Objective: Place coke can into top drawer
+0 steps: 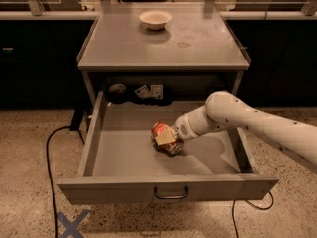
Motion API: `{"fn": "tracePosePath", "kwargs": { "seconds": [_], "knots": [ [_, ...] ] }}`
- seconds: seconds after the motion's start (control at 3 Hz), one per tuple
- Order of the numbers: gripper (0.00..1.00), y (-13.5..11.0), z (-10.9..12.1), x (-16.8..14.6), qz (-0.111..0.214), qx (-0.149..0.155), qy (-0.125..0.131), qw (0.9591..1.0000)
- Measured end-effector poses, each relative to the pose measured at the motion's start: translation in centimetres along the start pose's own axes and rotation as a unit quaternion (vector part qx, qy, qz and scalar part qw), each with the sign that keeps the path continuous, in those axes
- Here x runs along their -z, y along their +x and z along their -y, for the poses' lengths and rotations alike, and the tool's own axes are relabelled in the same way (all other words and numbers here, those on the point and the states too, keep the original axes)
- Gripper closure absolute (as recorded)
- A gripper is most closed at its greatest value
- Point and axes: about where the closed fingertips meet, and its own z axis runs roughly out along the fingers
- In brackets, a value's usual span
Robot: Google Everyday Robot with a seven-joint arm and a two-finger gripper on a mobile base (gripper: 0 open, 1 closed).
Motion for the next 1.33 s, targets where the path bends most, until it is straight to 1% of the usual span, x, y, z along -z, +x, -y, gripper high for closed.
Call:
{"fn": "tracePosePath", "kwargs": {
  "seconds": [0.33, 0.67, 1.0, 1.33],
  "knots": [
    [1.00, 1.13, 0.63, -0.85, -0.009, -0.013, -0.001, 0.9999],
    [1.00, 1.35, 0.78, -0.89, -0.012, -0.019, 0.000, 0.9998],
    [0.81, 1.35, 0.78, -0.89, -0.012, -0.019, 0.000, 0.9998],
    [0.58, 1.35, 0.77, -0.89, -0.012, -0.019, 0.000, 0.9998]
  ]
}}
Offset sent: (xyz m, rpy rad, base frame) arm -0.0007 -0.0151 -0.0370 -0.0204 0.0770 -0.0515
